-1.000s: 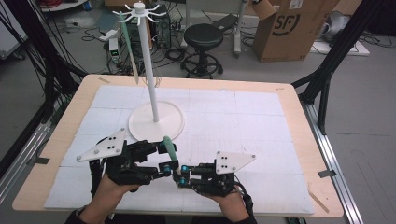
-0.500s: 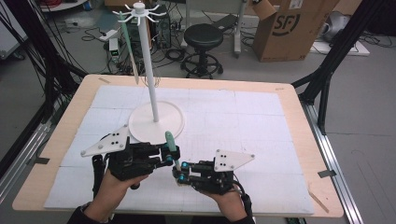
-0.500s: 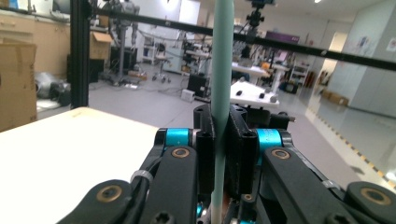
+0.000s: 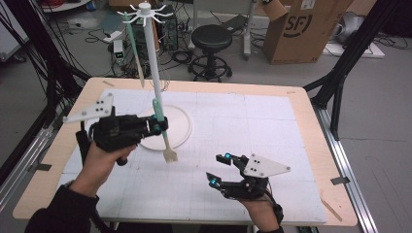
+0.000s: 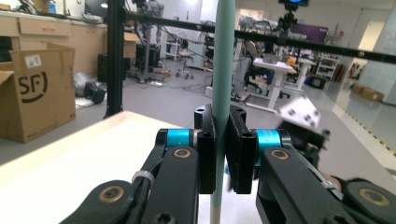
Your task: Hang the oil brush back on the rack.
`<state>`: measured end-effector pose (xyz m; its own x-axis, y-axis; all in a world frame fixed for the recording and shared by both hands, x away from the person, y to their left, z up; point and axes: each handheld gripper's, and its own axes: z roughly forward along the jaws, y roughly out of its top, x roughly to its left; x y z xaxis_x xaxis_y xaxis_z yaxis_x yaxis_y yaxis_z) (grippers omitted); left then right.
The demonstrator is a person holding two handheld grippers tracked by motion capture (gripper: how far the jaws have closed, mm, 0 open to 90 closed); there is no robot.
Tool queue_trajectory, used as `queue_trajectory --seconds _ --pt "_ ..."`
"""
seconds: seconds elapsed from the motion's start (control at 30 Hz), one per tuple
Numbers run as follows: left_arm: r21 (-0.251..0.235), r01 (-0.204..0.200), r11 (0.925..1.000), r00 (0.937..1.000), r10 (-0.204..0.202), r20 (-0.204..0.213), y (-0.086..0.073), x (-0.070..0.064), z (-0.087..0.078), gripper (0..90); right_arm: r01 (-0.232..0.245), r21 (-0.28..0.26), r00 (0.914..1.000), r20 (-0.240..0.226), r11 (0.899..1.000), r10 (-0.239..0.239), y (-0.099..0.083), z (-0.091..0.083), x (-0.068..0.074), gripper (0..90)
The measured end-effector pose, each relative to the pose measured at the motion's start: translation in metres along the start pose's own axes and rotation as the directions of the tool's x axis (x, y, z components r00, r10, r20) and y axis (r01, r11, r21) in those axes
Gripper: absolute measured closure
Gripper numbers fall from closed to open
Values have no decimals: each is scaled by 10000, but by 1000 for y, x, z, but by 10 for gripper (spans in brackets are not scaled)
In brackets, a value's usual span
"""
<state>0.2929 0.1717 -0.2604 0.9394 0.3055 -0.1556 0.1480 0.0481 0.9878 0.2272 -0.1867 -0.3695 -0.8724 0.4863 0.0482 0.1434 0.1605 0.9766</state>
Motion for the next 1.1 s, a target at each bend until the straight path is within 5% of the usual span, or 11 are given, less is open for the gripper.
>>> queue_trajectory --seconds 0.23,0.37,0.77,1.1 --pt "87 -140 9999 9999 141 -50 28 23 4 834 87 184 9937 1119 9998 -107 -4 -17 -10 288" --pt "-56 -137 9999 9999 137 -87 42 34 5 835 -20 63 9911 1332 10000 11 -7 -24 -13 281" --pt "-124 143 9998 9991 -148 -399 85 71 6 835 -87 30 9929 1188 10000 82 -7 -30 -16 281" --pt "-99 372 9993 9987 -375 -349 95 83 11 835 -138 61 9939 1092 9999 130 -7 -27 -16 281"
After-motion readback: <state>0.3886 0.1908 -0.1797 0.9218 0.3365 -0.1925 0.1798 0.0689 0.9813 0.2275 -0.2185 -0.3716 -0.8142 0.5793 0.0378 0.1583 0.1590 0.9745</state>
